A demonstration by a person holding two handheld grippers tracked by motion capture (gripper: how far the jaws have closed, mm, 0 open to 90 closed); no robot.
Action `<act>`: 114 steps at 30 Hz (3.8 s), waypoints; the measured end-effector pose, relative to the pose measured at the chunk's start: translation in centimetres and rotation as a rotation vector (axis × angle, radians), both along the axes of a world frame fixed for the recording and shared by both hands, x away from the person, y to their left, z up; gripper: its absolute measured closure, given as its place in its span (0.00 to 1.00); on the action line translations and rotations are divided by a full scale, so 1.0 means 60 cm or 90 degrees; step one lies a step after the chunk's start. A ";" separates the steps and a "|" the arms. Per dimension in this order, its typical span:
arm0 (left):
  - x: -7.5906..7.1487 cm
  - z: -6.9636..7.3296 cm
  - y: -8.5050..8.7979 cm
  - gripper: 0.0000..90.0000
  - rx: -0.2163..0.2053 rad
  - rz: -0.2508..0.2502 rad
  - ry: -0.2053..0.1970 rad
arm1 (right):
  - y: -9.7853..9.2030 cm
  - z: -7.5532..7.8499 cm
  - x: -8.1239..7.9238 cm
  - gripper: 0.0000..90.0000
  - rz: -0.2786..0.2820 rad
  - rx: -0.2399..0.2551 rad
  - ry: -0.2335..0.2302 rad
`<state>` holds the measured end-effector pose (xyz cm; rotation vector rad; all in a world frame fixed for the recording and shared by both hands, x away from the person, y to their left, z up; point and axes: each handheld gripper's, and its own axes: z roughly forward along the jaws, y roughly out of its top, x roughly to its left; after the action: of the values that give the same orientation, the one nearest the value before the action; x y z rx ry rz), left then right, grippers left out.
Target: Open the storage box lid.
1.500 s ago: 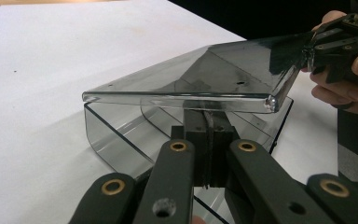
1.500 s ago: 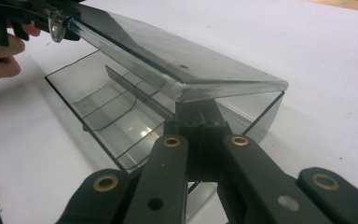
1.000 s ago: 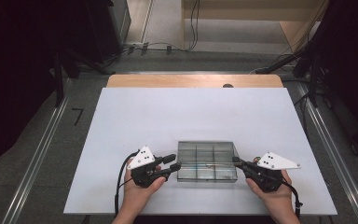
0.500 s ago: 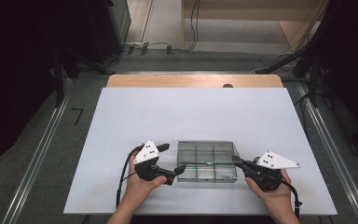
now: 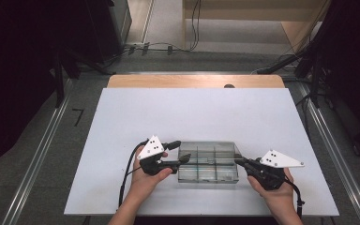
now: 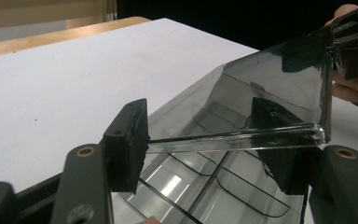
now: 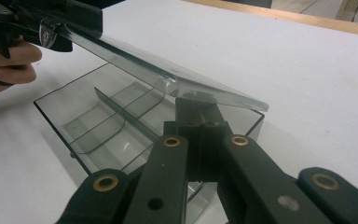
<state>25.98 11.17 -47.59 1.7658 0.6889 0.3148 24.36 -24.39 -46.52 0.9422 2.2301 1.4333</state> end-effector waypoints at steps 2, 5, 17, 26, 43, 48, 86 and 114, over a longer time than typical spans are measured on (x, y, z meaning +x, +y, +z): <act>-0.001 0.001 0.001 0.44 -0.001 0.000 -0.002 | 0.000 0.000 0.000 0.98 0.000 0.000 0.000; -0.001 0.001 0.001 0.46 -0.003 0.001 -0.005 | -0.001 0.000 0.000 0.98 -0.001 0.002 -0.001; 0.001 0.003 0.002 0.47 -0.015 0.004 -0.001 | -0.025 0.002 0.002 0.66 0.046 0.029 0.022; 0.005 0.003 0.005 0.49 -0.020 0.000 0.002 | -0.035 0.012 0.016 0.25 0.046 0.033 0.001; 0.021 0.005 0.009 0.57 -0.035 0.001 0.012 | -0.010 0.013 0.070 0.41 0.060 0.037 -0.004; 0.025 0.007 0.010 0.59 -0.035 -0.001 0.011 | -0.006 0.008 0.071 0.54 0.071 0.039 -0.011; 0.075 0.018 0.012 0.78 -0.065 0.044 0.027 | -0.004 0.019 0.115 0.81 0.015 0.030 -0.027; 0.108 0.018 0.013 0.85 -0.074 0.073 0.079 | 0.001 0.016 0.152 0.86 -0.024 0.054 0.019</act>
<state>32.49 11.97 -46.53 1.6485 0.8827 0.2388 33.48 -24.35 -45.54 1.0339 2.1762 1.5163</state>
